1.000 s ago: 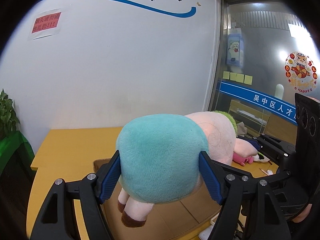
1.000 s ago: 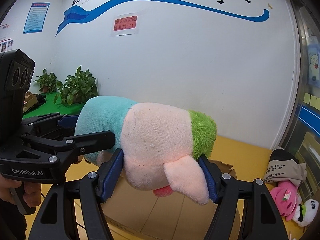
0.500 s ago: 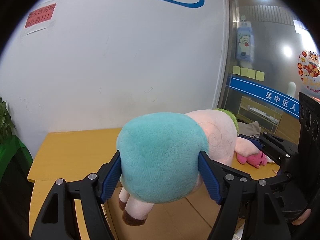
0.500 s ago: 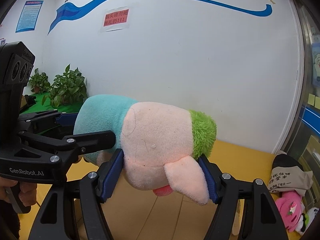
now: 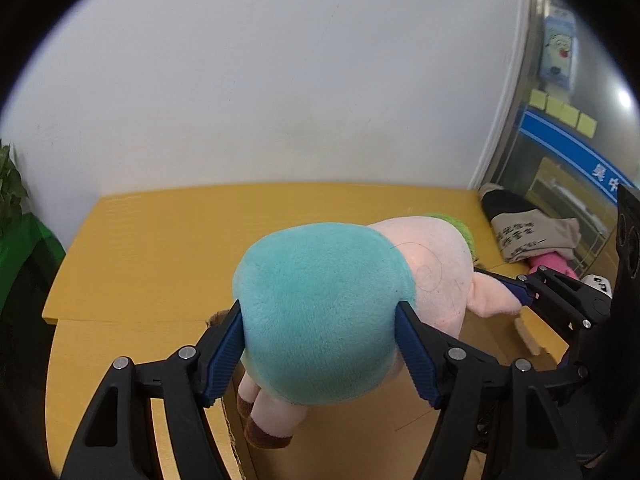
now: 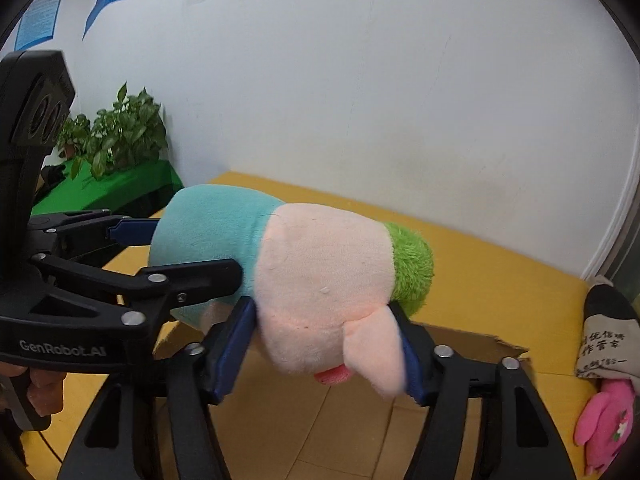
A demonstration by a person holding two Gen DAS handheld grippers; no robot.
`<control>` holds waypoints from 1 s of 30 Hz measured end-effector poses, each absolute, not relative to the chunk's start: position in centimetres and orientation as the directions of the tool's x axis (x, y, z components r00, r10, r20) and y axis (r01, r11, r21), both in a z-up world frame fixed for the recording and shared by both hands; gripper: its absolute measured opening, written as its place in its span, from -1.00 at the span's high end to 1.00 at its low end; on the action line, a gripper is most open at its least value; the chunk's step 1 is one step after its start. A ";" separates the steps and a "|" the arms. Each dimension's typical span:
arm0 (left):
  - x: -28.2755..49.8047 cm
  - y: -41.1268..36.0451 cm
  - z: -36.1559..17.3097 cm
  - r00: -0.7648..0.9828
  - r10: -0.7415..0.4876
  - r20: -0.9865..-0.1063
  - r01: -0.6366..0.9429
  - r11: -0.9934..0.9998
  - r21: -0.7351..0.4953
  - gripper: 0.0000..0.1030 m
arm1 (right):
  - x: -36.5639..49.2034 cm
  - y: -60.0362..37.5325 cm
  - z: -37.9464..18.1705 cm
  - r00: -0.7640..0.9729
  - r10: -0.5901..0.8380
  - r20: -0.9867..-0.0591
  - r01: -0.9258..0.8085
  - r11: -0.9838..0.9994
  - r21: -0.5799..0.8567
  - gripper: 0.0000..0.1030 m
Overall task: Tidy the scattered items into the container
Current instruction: 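Lift the pig plush with both grippers and carry it over the cardboard box, then open both grippers to drop the pig plush into the box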
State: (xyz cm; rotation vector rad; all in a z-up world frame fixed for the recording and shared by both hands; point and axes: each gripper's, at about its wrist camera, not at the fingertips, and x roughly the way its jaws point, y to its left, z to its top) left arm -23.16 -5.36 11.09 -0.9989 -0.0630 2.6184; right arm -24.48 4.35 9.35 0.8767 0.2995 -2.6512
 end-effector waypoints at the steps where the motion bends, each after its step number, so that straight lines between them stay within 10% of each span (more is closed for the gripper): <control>1: -23.8 -5.4 10.4 -0.684 0.320 -0.656 -0.287 -0.944 -0.161 -0.38 | -25.3 4.3 8.6 -0.745 -0.241 -0.622 0.373 -0.924 -0.089 -0.31; 13: -26.6 -6.0 2.3 -0.528 0.247 -0.813 -0.213 -0.965 -0.156 -0.42 | -30.1 3.9 -1.4 -0.566 -0.258 -0.783 0.386 -0.922 0.026 -0.30; 30: -11.4 -5.1 12.8 -0.785 0.070 -0.615 -0.126 -0.991 0.048 -0.55 | -15.3 10.9 9.1 -0.801 -0.233 -0.551 0.328 -0.941 -0.079 -0.96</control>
